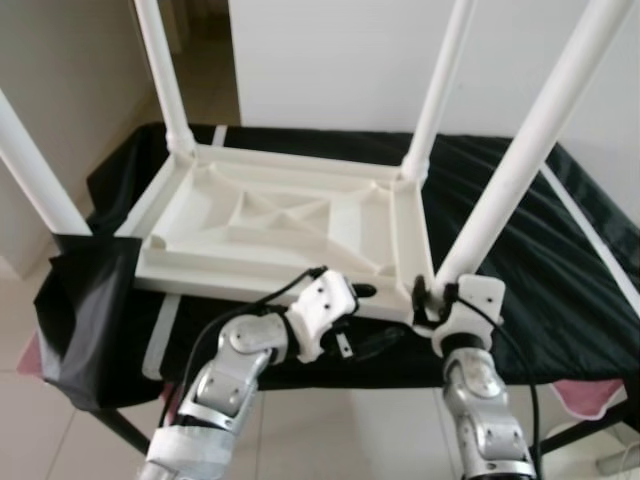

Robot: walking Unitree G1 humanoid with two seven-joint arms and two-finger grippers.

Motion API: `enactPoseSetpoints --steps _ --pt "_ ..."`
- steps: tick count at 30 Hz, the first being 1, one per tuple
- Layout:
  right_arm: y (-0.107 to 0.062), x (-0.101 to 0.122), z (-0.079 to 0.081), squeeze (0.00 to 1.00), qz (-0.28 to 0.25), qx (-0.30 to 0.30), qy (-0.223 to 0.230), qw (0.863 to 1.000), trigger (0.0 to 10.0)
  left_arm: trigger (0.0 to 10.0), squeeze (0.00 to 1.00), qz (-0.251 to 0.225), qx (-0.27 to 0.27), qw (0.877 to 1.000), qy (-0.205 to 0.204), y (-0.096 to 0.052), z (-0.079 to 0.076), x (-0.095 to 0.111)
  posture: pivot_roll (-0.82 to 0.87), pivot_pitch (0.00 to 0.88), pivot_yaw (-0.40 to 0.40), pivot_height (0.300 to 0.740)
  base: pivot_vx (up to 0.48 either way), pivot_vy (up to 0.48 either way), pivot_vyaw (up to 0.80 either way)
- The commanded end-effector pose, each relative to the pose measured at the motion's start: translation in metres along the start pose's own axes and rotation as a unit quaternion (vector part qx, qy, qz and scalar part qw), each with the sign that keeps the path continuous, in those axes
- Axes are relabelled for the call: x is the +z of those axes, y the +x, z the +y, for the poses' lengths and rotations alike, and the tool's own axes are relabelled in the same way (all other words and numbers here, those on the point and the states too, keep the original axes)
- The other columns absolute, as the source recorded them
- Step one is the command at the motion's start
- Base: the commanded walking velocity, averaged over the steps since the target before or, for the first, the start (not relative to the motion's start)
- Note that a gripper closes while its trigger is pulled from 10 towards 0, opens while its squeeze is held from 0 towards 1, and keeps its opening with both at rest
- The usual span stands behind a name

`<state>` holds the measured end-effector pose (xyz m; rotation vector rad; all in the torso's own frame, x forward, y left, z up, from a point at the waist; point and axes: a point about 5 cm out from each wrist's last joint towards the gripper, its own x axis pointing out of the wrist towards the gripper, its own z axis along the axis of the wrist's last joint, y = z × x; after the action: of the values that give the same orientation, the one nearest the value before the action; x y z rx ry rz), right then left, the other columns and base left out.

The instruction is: Building children table

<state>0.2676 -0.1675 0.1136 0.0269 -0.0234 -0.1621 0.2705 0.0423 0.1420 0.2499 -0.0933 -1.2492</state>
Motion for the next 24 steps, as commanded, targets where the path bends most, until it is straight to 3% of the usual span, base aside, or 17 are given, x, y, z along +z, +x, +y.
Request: enactPoseSetpoints --steps 1,5,6,7,9,13,19,24 --pt "0.000 0.002 -0.005 1.00 -0.005 0.024 0.001 1.000 10.0 10.0 0.00 0.002 0.039 0.999 -0.002 0.000 0.003 0.000 -0.03 0.000 -0.037 0.740 0.000 0.000 0.00" --pt "0.001 0.003 -0.007 1.00 -0.006 0.054 0.002 0.999 10.0 10.0 0.00 0.002 0.039 0.999 -0.003 -0.001 0.003 0.000 -0.03 0.000 -0.036 0.740 0.000 0.000 0.00" --pt "0.003 0.005 -0.008 0.71 -0.008 0.075 0.005 0.997 10.0 10.0 0.00 0.002 0.038 0.999 -0.003 -0.001 0.003 0.001 -0.03 0.000 -0.034 0.740 0.000 0.000 0.00" --pt "0.006 0.008 -0.010 0.00 -0.012 0.121 -0.004 0.993 10.0 10.0 0.00 0.003 0.035 0.999 -0.005 -0.001 0.001 0.000 -0.03 0.000 -0.033 0.740 0.000 0.000 0.00" --pt "0.006 0.008 -0.010 0.00 -0.012 0.121 -0.004 0.993 10.0 10.0 0.00 0.003 0.035 0.999 -0.005 -0.001 0.001 0.000 -0.03 0.000 -0.033 0.740 0.000 0.000 0.00" --pt "0.011 0.014 -0.014 0.00 -0.014 0.193 -0.013 0.981 10.0 10.0 0.00 0.003 0.032 0.999 -0.005 -0.001 0.000 0.001 -0.02 0.000 -0.033 0.740 0.000 0.000 0.00" --pt "0.016 0.019 -0.022 0.00 0.001 0.304 -0.030 0.952 10.0 10.0 0.00 0.005 0.037 0.999 -0.006 -0.003 0.002 0.001 -0.01 0.000 -0.035 0.740 0.000 0.000 0.00" --pt "0.021 0.020 -0.030 0.00 0.012 0.327 -0.050 0.944 10.0 10.0 0.00 0.006 0.041 0.999 -0.007 -0.004 0.003 0.001 -0.01 0.006 -0.034 0.740 0.000 0.000 0.00"
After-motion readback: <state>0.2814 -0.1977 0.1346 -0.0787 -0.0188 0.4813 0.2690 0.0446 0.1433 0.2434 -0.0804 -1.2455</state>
